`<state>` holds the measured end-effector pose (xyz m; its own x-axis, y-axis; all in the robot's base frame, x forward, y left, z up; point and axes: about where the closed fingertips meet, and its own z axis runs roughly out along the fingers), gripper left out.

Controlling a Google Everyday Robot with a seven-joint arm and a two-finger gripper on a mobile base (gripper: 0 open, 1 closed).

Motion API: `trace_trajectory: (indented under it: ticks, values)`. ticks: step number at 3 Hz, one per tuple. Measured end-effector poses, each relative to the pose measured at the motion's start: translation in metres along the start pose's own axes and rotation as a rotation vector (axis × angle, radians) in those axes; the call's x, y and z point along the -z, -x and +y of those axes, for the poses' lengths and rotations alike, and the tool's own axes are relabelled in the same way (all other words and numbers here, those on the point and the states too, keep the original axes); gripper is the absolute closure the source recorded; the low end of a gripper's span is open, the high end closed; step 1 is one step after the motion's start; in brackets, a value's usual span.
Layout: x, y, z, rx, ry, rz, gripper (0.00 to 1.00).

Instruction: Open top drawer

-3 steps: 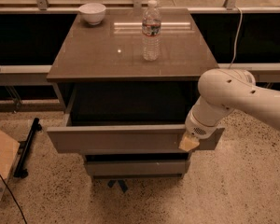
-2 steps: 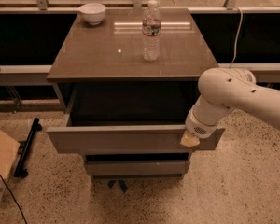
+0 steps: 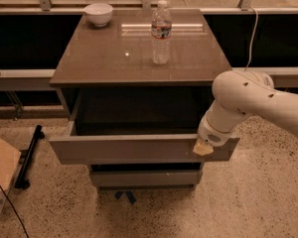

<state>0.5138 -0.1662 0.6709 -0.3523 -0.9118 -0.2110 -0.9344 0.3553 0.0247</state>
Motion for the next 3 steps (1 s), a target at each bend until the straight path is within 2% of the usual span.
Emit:
trace_trajectory:
  ticks: [1,3]
  values:
    - [0.0005,0.0001,0.0000,0.000,0.000,0.000,0.81]
    - [0.0023,0.0005,0.0001,0.000,0.000,0.000,0.34]
